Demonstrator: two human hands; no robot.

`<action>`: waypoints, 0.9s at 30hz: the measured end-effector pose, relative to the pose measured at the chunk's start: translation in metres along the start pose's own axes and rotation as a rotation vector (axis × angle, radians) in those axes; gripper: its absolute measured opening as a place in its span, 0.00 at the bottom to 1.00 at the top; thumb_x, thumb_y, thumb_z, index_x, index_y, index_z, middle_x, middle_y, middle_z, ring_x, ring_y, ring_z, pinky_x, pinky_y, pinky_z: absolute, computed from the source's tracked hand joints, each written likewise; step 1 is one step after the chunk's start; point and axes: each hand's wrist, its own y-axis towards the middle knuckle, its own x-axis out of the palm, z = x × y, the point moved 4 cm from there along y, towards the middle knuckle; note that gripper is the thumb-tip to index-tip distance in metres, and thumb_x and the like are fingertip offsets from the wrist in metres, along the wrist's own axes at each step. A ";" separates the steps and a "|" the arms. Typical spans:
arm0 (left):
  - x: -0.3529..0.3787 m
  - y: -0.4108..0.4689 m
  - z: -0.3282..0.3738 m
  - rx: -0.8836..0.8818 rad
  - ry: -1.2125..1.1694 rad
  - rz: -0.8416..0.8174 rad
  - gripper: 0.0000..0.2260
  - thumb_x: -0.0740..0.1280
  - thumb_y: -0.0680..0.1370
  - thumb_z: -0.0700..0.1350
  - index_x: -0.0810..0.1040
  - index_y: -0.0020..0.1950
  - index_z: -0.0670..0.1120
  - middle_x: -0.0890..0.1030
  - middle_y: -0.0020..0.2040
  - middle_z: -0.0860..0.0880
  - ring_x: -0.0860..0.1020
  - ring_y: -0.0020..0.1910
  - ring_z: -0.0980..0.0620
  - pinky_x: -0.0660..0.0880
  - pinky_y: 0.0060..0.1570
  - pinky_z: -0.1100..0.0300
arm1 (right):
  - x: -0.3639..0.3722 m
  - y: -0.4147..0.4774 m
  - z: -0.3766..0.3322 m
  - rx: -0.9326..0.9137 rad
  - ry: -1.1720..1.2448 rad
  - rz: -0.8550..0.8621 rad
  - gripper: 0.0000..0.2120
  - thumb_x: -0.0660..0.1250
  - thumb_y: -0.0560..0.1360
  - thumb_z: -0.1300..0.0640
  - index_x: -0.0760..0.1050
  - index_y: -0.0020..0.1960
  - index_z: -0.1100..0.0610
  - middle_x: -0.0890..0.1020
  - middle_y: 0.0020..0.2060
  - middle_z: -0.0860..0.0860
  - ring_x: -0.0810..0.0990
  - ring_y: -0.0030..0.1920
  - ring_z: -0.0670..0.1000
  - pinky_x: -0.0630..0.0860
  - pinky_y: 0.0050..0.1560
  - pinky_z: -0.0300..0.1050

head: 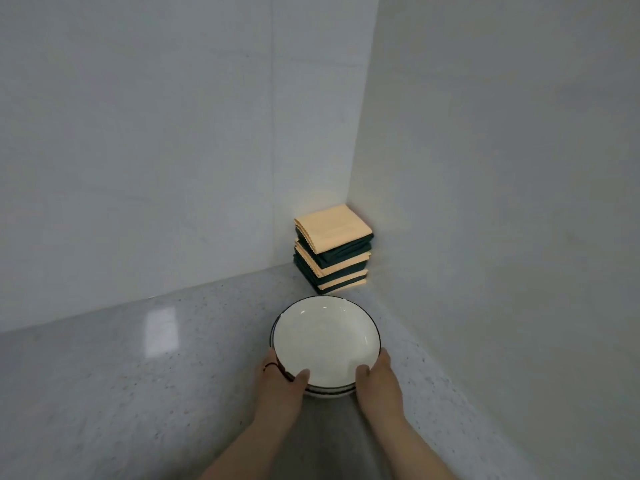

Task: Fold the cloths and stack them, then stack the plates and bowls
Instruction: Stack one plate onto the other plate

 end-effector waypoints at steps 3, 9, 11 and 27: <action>0.021 0.004 0.009 0.013 -0.003 -0.054 0.22 0.66 0.76 0.39 0.65 0.68 0.40 0.69 0.66 0.41 0.70 0.63 0.45 0.66 0.58 0.62 | -0.015 0.010 0.012 0.017 0.020 0.046 0.22 0.54 0.78 0.62 0.56 0.72 0.61 0.74 0.62 0.60 0.75 0.58 0.60 0.70 0.47 0.43; 0.044 0.015 0.030 0.076 0.063 -0.132 0.24 0.66 0.76 0.40 0.61 0.70 0.41 0.66 0.69 0.43 0.68 0.66 0.47 0.64 0.62 0.63 | -0.036 0.028 0.014 0.056 0.081 0.077 0.20 0.54 0.80 0.60 0.59 0.70 0.64 0.73 0.63 0.61 0.73 0.61 0.59 0.70 0.52 0.44; 0.050 0.020 0.032 0.088 0.101 -0.174 0.26 0.66 0.76 0.40 0.60 0.72 0.42 0.65 0.70 0.43 0.67 0.67 0.47 0.63 0.64 0.62 | -0.041 0.033 0.015 0.072 0.052 0.080 0.19 0.54 0.80 0.58 0.60 0.69 0.64 0.74 0.63 0.61 0.73 0.62 0.60 0.70 0.56 0.45; 0.008 0.007 0.034 0.088 0.246 -0.191 0.20 0.58 0.81 0.44 0.63 0.72 0.43 0.69 0.69 0.44 0.72 0.61 0.51 0.68 0.57 0.68 | -0.055 -0.001 -0.010 -0.127 0.030 0.435 0.26 0.62 0.75 0.60 0.60 0.71 0.62 0.66 0.69 0.58 0.64 0.68 0.59 0.63 0.65 0.50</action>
